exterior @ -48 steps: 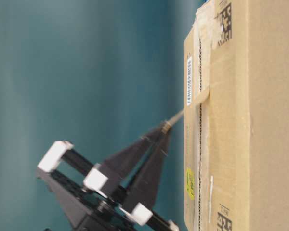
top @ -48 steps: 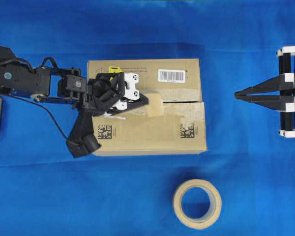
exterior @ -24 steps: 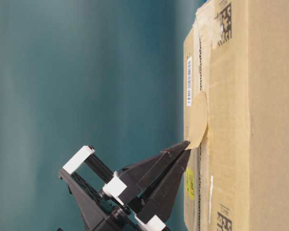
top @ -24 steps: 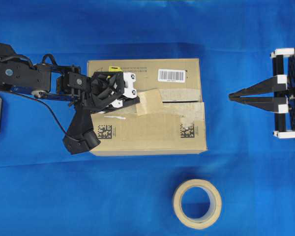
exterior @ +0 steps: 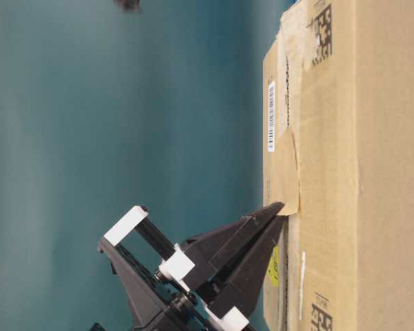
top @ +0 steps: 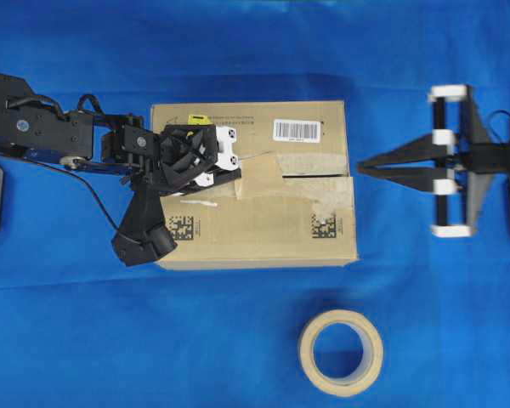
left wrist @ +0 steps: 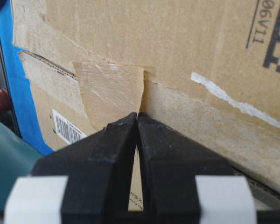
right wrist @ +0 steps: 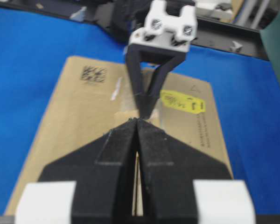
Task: Apply tape along the seams of the closed cardboard box to seal it securely.
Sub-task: 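Bring the right gripper in to the tape strip on the seam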
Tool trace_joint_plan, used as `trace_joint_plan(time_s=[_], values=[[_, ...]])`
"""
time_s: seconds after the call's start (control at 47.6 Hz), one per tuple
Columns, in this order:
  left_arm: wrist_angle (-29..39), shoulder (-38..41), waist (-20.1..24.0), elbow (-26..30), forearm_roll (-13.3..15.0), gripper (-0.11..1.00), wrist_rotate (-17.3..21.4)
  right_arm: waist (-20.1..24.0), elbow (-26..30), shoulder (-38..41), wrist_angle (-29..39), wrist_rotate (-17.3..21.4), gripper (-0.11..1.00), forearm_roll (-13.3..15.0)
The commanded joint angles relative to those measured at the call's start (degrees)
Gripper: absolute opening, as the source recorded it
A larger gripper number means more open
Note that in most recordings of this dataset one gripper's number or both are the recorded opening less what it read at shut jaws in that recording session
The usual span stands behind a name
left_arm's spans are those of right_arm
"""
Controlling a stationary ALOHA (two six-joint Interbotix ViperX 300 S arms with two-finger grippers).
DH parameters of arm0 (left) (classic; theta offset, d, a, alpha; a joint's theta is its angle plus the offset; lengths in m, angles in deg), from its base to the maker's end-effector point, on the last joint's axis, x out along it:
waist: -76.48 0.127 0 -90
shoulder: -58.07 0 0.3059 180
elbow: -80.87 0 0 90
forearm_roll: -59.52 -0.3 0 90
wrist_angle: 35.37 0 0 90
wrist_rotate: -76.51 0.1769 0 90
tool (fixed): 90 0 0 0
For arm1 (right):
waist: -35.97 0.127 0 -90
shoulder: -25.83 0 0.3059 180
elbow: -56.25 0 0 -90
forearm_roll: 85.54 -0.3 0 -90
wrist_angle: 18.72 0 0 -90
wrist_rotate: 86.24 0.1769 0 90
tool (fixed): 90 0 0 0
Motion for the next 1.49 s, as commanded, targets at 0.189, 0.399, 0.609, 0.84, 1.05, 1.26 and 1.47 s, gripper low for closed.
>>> trace_joint_plan(time_s=[0.189,0.399,0.609,0.84,1.05,1.26,1.47], values=[[1.05,-0.62,0.18,0.70,-0.09,0.00,-0.09,-2.72,10.02,11.87,-0.88,0.18,0.00,-0.79],[1.49,-0.97,0.18,0.18,0.00,0.00,-0.09,-2.90,17.23,19.51,1.14,0.26,0.22,-0.79],[1.41,-1.14,0.18,-0.09,-0.09,0.00,-0.18,-2.90,20.13,22.32,2.55,0.35,0.52,-0.79],[1.49,-1.23,0.18,-0.35,0.00,0.00,-0.18,-2.90,20.04,24.70,2.11,1.41,0.39,-0.79],[2.37,-1.23,0.18,-0.44,0.00,0.00,-0.26,-2.72,19.95,29.44,-0.44,3.60,0.38,-0.79],[2.64,-1.23,0.18,-0.35,0.00,0.00,-0.26,-2.55,20.04,32.61,-0.97,5.01,0.38,-0.79],[2.55,-1.23,0.18,-0.26,0.00,0.00,-0.26,-2.64,19.78,33.66,-0.62,5.27,0.38,-0.79]])
